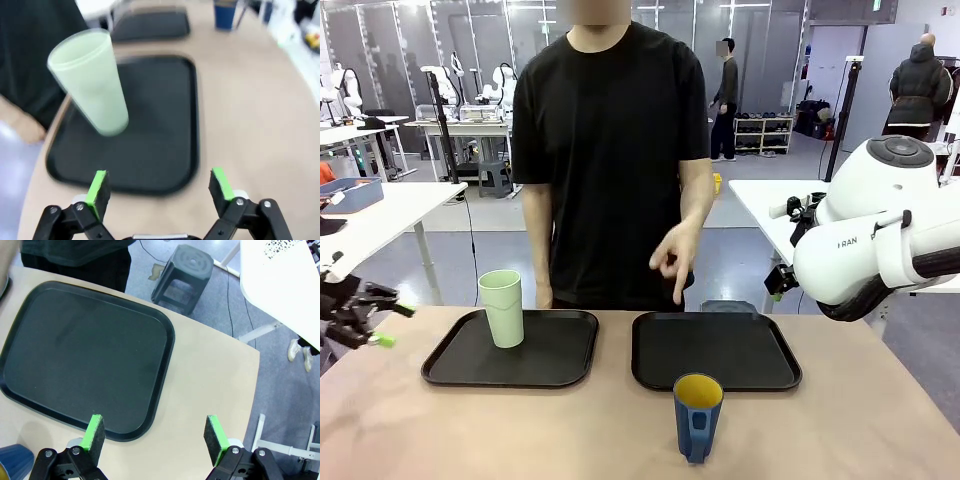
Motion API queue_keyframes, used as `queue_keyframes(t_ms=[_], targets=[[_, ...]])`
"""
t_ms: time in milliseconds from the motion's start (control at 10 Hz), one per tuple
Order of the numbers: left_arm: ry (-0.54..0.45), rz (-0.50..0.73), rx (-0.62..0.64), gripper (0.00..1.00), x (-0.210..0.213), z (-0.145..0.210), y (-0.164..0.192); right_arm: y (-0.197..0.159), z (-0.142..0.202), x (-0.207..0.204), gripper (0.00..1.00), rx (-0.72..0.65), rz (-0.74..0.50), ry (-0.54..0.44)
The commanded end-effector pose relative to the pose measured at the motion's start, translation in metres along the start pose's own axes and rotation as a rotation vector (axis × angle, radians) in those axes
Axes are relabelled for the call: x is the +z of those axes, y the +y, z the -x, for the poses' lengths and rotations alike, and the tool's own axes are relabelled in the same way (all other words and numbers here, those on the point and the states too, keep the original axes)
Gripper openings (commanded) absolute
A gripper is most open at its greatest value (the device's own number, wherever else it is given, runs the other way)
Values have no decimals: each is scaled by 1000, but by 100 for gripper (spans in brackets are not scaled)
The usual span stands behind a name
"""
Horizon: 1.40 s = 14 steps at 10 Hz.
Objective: Sort and store the cups by type.
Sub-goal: Pick up the Handle plastic cup and place it into the empty Flat Tray.
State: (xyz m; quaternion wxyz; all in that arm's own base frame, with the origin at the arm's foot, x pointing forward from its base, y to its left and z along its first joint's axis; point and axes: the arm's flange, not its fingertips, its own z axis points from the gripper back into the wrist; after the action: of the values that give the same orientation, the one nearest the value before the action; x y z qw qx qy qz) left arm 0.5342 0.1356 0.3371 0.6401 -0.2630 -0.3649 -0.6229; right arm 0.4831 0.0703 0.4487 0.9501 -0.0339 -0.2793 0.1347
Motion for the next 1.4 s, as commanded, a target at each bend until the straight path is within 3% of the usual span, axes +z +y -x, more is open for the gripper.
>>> queue_keyframes(t_ms=[0,100,300,1200,1300], targets=[[303,22,128,100,-3,-27,-43,0,-1,-1,100,0,1,0],[429,37,191,100,0,-34,-57,0,-1,-1,100,0,1,0],[557,46,238,100,-2,-41,-72,0,-1,-1,100,0,1,0],[552,22,217,100,-3,-32,-71,0,0,0,100,0,0,0],[552,22,217,100,-3,-32,-71,4,9,10,100,202,-71,10]])
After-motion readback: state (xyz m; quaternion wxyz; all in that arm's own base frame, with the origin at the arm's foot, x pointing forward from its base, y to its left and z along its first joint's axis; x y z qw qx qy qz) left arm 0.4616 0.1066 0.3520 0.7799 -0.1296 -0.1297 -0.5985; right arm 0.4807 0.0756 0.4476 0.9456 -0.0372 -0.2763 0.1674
